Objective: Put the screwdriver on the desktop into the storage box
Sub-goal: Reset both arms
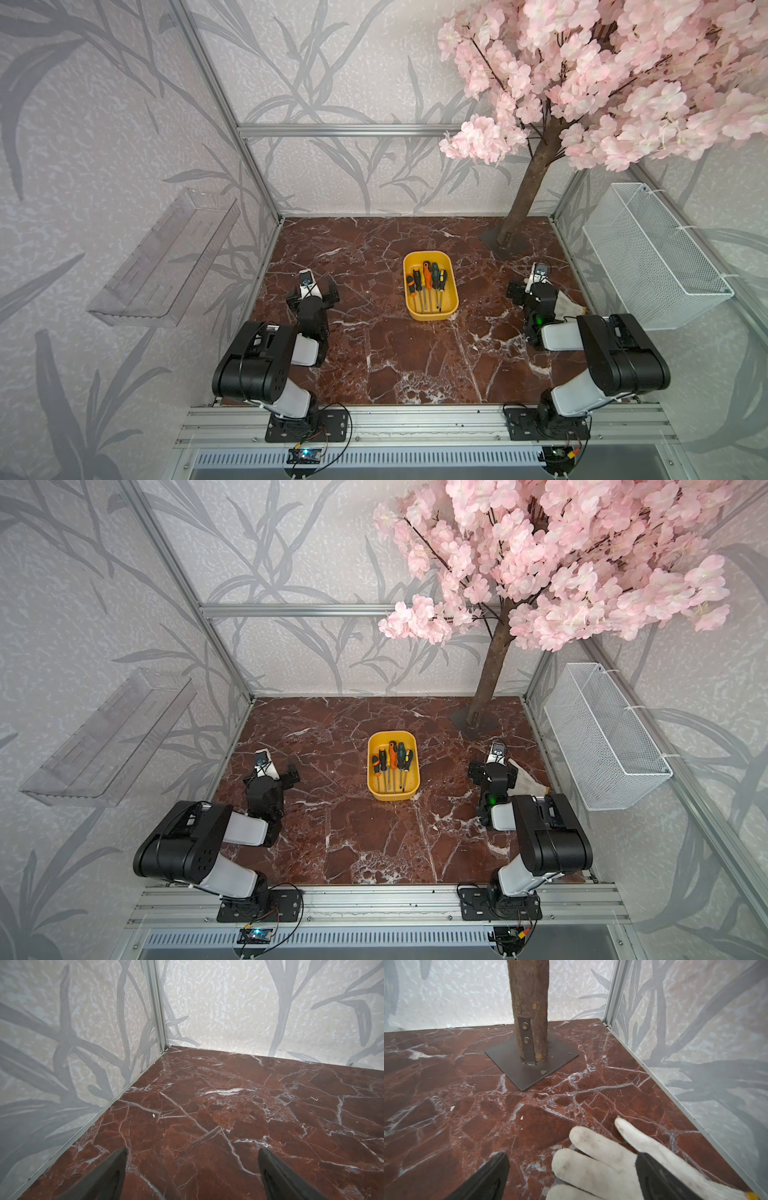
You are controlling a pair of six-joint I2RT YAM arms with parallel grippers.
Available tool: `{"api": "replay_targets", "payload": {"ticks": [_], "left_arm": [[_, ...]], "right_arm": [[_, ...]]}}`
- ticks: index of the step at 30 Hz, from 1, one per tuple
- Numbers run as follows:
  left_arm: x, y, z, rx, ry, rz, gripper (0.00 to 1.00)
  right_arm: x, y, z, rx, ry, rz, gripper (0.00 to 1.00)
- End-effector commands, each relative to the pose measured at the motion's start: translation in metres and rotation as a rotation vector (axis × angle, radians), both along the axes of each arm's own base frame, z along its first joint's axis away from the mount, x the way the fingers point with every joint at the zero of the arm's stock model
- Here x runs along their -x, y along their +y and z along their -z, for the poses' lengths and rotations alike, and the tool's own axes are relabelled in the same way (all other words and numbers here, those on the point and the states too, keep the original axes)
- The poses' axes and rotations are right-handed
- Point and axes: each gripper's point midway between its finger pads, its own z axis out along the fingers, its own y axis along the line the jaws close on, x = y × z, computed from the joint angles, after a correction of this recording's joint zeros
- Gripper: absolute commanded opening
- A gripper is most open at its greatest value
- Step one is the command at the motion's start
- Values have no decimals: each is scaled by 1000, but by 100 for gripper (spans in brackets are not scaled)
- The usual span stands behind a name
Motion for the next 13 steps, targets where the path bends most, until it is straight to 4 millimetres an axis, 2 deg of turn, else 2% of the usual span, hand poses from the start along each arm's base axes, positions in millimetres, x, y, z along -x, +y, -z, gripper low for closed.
{"api": "replay_targets", "payload": {"ticks": [1, 13], "left_arm": [[-5, -4, -12, -6, -24, 27, 100], [-5, -4, -12, -11, -31, 24, 100]], "right_arm": [[-6, 11, -9, -1, -45, -47, 99], [-8, 18, -9, 6, -46, -85, 99]]}}
